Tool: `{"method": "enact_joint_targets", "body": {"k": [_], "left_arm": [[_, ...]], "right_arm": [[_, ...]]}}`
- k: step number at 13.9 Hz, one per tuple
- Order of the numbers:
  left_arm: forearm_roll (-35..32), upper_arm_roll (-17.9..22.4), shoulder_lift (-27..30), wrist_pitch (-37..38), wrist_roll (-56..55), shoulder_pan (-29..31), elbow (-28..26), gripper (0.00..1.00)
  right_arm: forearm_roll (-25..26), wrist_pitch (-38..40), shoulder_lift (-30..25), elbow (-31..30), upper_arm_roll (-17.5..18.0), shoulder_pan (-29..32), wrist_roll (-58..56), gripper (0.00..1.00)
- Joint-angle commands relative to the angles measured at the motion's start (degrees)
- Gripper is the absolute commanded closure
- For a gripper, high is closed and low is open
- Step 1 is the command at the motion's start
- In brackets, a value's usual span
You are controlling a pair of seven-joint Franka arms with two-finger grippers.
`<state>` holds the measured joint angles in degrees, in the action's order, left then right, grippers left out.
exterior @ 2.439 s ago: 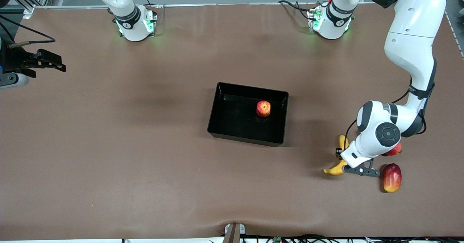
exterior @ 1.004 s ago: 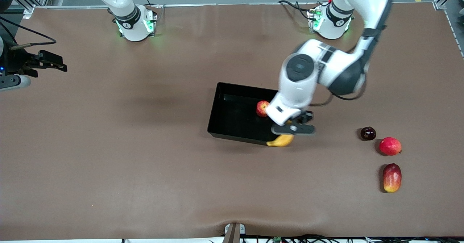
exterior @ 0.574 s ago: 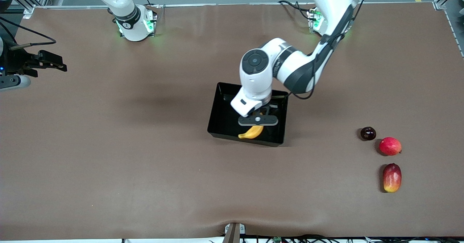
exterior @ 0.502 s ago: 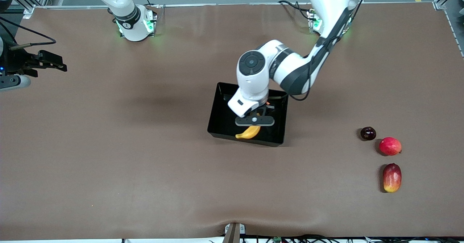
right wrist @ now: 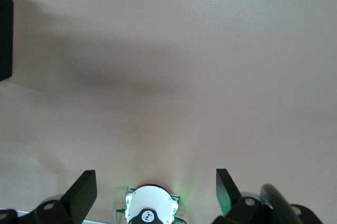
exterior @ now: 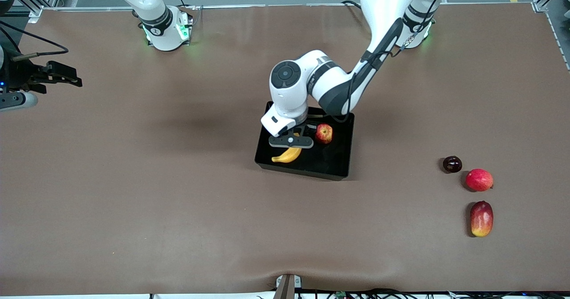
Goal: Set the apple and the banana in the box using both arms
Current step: 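Lower the banana into the box and open the left gripper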
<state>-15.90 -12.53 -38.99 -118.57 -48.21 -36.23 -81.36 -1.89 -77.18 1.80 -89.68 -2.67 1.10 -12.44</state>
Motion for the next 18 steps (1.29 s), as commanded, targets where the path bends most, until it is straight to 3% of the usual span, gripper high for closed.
{"method": "enact_joint_targets", "body": {"k": [1, 11, 13, 15, 18], "left_arm": [[-0.9, 0.6, -2.3, -0.2, -1.0, -1.1, 1.3, 1.0], [-0.8, 0.6, -8.2, -5.8, -2.1, -1.1, 1.3, 0.99], [-0.7, 0.6, -8.4, -6.8, -2.0, -0.9, 1.3, 0.41], [-0.8, 0.8, -8.2, -6.8, -1.3, -0.6, 1.3, 0.0], [-0.7, 1.1, -5.7, -6.3, -1.5, -0.1, 1.6, 0.0]], "right_arm": [[-1.1, 1.0, -0.5, -0.2, 0.7, 1.6, 0.0, 0.0], [-1.4, 1.1, -0.4, -0.3, 0.7, 2.3, 0.0, 0.0], [-1.4, 1.1, -0.4, -0.3, 0.7, 2.2, 0.0, 0.0], [-1.4, 1.0, -0.3, -0.4, 0.7, 2.3, 0.0, 0.0], [-1.4, 1.1, -0.3, -0.4, 0.7, 2.1, 0.0, 0.0]]}}
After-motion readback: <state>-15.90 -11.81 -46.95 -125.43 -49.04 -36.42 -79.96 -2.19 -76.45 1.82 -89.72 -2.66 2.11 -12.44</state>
